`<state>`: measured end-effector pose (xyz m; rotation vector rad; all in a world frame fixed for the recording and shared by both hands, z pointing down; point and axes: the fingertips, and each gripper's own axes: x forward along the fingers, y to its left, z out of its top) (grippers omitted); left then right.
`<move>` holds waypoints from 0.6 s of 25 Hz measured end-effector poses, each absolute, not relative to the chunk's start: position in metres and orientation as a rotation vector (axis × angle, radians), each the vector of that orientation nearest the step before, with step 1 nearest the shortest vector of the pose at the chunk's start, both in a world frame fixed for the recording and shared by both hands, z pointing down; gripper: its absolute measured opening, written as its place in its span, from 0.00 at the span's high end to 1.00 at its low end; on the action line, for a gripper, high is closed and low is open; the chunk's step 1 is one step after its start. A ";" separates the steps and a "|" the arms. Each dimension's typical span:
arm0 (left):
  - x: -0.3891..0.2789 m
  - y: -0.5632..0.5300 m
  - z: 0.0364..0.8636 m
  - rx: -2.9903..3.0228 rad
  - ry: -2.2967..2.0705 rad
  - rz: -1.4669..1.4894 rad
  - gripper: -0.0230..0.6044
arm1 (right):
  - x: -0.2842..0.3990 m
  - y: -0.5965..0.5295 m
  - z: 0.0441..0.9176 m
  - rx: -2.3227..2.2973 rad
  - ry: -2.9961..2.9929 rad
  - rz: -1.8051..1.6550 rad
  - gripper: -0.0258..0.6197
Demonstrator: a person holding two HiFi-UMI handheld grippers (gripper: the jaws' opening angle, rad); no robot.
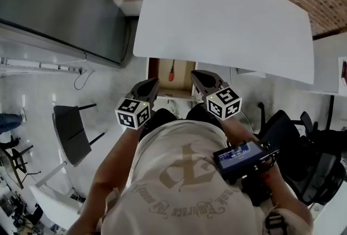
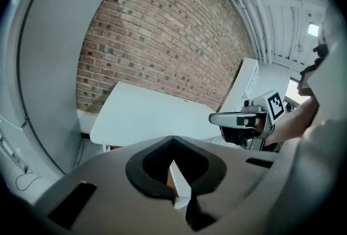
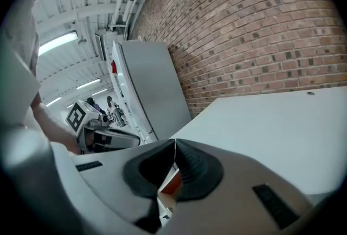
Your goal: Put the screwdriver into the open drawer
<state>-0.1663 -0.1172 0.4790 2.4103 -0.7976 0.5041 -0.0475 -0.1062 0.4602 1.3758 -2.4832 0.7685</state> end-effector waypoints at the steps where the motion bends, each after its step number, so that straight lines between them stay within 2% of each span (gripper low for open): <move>1: -0.168 -0.118 0.473 2.425 -0.803 0.500 0.93 | -0.048 -0.107 0.454 1.380 -2.496 0.754 0.92; 15: -0.150 -0.108 0.424 2.550 -0.788 0.402 0.93 | -0.029 -0.082 0.411 1.430 -2.554 0.656 0.93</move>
